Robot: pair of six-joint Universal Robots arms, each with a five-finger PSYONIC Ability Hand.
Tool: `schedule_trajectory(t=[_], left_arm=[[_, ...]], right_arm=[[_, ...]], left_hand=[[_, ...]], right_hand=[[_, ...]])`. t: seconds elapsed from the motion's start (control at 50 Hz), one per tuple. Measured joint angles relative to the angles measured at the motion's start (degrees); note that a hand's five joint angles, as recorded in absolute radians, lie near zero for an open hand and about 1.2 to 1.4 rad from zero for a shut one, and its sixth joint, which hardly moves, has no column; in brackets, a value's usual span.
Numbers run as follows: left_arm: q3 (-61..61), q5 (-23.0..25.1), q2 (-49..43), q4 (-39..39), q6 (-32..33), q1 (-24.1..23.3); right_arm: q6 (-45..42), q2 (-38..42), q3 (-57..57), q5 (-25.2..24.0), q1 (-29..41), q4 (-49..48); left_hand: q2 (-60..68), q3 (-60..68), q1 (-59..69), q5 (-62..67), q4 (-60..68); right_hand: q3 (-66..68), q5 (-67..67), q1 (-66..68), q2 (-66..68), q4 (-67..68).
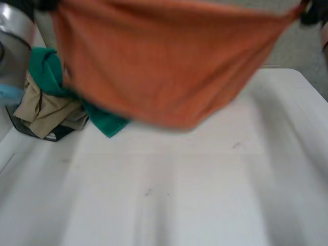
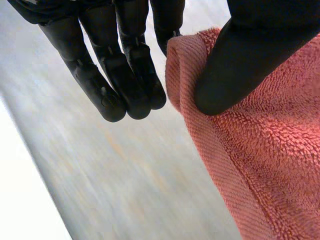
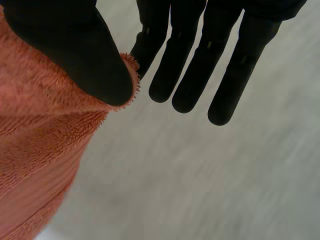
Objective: Fold the laundry.
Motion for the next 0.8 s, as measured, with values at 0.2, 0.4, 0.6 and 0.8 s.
schedule_trajectory(t=[0.2, 0.4, 0.6, 0.8], left_arm=[[-5.8, 2.2, 1.4, 4.8, -3.8, 0.7], [-30.2, 8.3, -2.1, 6.2, -0.2, 0.6], [-42.9, 12.6, -9.2, 10.0, 8.3, 1.3], [-41.7, 12.5, -3.3, -6.7, 12.1, 1.5]], right_arm=[[3.1, -5.7, 10.5, -1.9, -2.2, -9.2], [0.3, -2.3, 25.1, -5.0, -3.5, 2.0], [-4.8, 3.1, 34.7, -6.2, -4.0, 6.6], [-6.1, 0.4, 39.6, -7.2, -3.6, 3.5]], left_hand=[[0.0, 0.0, 0.0, 0.0, 0.0], [0.1, 0.0, 0.2, 0.0, 0.0], [-0.4, -0.4, -0.1, -0.4, -0.3], [-34.1, -33.8, -30.4, -32.2, -34.2]], right_hand=[[0.0, 0.0, 0.0, 0.0, 0.0], [0.0, 0.0, 0.0, 0.0, 0.0], [0.0, 0.0, 0.0, 0.0, 0.0], [0.0, 0.0, 0.0, 0.0, 0.0]])
